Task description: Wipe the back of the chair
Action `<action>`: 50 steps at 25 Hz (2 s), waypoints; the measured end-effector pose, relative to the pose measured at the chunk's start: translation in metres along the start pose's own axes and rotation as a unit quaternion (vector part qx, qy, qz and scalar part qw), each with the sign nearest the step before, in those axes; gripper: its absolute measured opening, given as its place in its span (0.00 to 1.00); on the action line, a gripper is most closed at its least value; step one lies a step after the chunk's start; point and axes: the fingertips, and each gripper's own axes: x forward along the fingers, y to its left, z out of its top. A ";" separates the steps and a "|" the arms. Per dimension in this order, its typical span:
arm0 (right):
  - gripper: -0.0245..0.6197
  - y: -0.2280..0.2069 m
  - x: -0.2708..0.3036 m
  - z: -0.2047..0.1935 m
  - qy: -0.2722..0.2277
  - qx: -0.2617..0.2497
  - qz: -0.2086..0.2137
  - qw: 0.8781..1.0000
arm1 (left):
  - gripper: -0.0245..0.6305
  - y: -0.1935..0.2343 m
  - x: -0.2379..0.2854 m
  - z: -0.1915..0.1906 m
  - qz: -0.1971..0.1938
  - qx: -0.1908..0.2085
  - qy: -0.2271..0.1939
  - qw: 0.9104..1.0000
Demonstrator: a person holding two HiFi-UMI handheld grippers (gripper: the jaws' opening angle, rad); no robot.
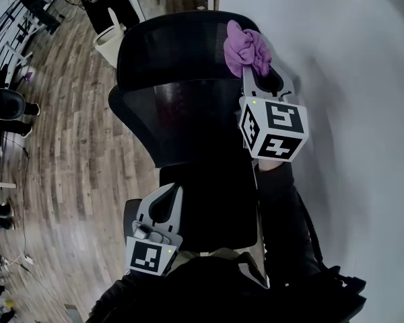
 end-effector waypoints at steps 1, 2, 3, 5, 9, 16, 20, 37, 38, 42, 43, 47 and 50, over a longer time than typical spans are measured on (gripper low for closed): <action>0.18 -0.001 -0.001 0.001 -0.001 0.000 -0.001 1.000 | 0.04 -0.001 0.001 0.000 -0.002 0.000 0.000 1.000; 0.18 -0.003 -0.003 0.002 -0.002 -0.001 -0.002 1.000 | 0.04 -0.003 0.001 0.001 -0.003 0.000 0.001 1.000; 0.18 -0.004 -0.004 0.003 -0.002 -0.001 -0.002 1.000 | 0.04 -0.004 0.002 0.002 -0.005 0.000 0.001 1.000; 0.18 -0.008 -0.006 0.005 -0.003 -0.001 -0.004 1.000 | 0.04 -0.008 0.003 0.004 -0.009 0.002 0.000 1.000; 0.18 -0.018 -0.013 0.009 -0.006 0.001 -0.009 1.000 | 0.04 -0.017 0.005 0.006 -0.014 0.005 -0.001 1.000; 0.18 -0.017 -0.018 0.012 -0.008 0.000 -0.011 1.000 | 0.04 -0.018 -0.002 0.008 -0.013 0.005 -0.002 1.000; 0.18 -0.015 -0.020 0.006 -0.010 -0.002 -0.012 1.000 | 0.04 -0.015 -0.004 0.002 -0.009 0.005 0.002 1.000; 0.18 -0.010 -0.013 -0.019 0.003 0.010 -0.009 1.000 | 0.04 -0.009 -0.004 -0.012 -0.006 -0.001 0.014 1.000; 0.18 -0.010 -0.012 -0.019 0.003 0.011 -0.009 1.000 | 0.04 -0.008 -0.004 -0.011 -0.005 -0.001 0.014 1.000; 0.18 -0.003 -0.007 -0.019 0.004 0.013 -0.004 1.000 | 0.04 -0.004 -0.005 -0.012 -0.003 -0.003 0.014 1.000; 0.18 -0.001 -0.007 -0.020 0.004 0.013 -0.002 1.000 | 0.04 -0.003 -0.007 -0.012 -0.002 -0.004 0.014 1.000; 0.18 0.011 -0.004 -0.022 0.005 0.013 0.007 1.000 | 0.04 0.002 -0.012 -0.016 0.005 -0.008 0.013 1.000; 0.18 0.017 0.003 -0.023 0.006 0.014 0.014 1.000 | 0.04 0.007 -0.012 -0.017 0.009 -0.010 0.014 1.000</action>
